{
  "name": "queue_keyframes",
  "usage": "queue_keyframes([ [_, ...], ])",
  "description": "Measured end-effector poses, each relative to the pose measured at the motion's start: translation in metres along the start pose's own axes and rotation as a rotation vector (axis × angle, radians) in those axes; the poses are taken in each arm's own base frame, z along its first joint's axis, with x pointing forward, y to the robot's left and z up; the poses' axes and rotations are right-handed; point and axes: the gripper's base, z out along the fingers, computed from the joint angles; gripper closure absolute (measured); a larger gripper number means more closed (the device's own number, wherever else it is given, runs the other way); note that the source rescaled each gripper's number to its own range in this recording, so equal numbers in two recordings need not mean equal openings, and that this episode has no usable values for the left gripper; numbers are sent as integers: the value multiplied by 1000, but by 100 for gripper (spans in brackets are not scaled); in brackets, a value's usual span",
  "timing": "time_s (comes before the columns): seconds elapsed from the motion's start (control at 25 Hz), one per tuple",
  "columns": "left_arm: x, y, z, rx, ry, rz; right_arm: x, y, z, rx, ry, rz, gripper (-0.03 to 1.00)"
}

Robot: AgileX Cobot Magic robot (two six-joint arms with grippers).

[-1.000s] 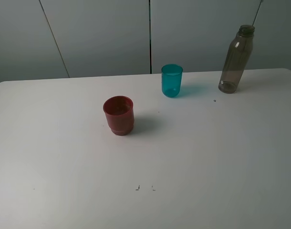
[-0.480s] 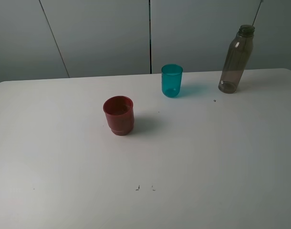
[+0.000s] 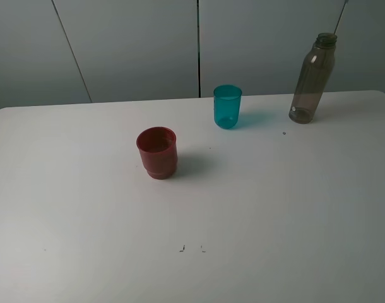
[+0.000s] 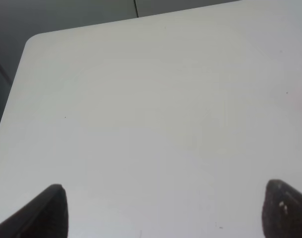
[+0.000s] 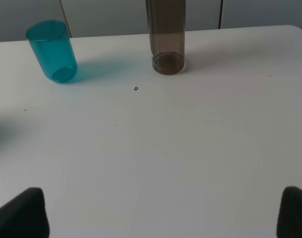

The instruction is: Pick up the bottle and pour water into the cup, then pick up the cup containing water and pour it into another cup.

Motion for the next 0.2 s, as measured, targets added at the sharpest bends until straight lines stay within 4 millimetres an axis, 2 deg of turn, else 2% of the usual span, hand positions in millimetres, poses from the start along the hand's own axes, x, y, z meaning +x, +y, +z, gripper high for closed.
queue_keyframes([
  [0.2, 0, 0, 0, 0, 0, 0, 0, 0, 0, 0, 0, 0, -3],
])
